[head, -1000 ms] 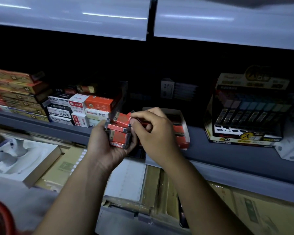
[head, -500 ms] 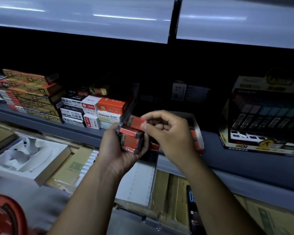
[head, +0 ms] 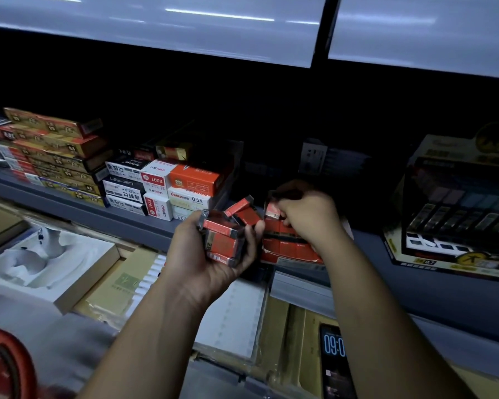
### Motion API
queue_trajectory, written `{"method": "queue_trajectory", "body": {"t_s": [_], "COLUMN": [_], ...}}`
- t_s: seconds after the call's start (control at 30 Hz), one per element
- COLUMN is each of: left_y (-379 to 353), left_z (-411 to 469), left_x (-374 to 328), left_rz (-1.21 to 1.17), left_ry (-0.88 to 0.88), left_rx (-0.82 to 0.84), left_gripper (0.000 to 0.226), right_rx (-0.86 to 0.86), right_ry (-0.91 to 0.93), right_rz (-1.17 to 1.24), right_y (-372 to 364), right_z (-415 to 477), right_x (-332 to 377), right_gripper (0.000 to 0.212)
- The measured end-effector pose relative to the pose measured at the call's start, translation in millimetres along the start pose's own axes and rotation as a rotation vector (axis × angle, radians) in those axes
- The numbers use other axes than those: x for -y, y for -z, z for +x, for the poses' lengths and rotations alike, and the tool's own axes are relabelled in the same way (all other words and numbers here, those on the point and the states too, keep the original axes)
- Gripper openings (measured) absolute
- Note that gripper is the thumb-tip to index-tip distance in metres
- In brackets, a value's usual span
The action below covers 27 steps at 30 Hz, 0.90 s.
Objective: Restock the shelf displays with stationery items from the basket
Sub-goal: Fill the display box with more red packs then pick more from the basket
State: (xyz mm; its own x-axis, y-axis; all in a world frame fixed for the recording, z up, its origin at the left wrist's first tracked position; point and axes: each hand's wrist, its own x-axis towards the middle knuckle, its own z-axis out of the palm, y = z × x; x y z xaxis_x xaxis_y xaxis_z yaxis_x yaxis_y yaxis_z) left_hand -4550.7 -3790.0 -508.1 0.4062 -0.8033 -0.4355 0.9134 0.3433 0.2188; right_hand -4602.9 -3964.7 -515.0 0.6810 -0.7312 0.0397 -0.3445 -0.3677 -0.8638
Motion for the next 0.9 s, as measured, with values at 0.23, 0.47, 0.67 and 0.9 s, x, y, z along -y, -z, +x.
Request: {"method": "queue_trajectory", "body": {"t_s": [0.23, 0.47, 0.67, 0.9], "left_y": [-2.1, -2.8, -3.3, -3.4], "left_z": [-0.5, -1.3, -6.3, -5.2], "left_x": [-0.1, 1.2, 3.5, 6.9], "left_rz": [-0.009, 0.017, 0.032, 0.125], "left_ry": [-0.009, -0.003, -0.021, -0.016], "left_rx": [0.005, 0.002, -0.013, -0.016], "left_gripper": [0.04, 0.04, 0.041, 0.044], "right_rx": [-0.078, -0.043, -0.069, -0.102], "right_ry": [0.024, 0.008, 0.086, 0.373], "right_rz": [-0.084, 0.066, 0.047, -0.045], "right_y": [4.2, 0.4, -4.1, 6.7], "right_z": [-7.0, -29.9, -44.2, -56.5], "right_x": [-2.1, -8.5, -16.4, 5.7], "right_gripper": [0.021, 0.019, 0.023, 0.03]}}
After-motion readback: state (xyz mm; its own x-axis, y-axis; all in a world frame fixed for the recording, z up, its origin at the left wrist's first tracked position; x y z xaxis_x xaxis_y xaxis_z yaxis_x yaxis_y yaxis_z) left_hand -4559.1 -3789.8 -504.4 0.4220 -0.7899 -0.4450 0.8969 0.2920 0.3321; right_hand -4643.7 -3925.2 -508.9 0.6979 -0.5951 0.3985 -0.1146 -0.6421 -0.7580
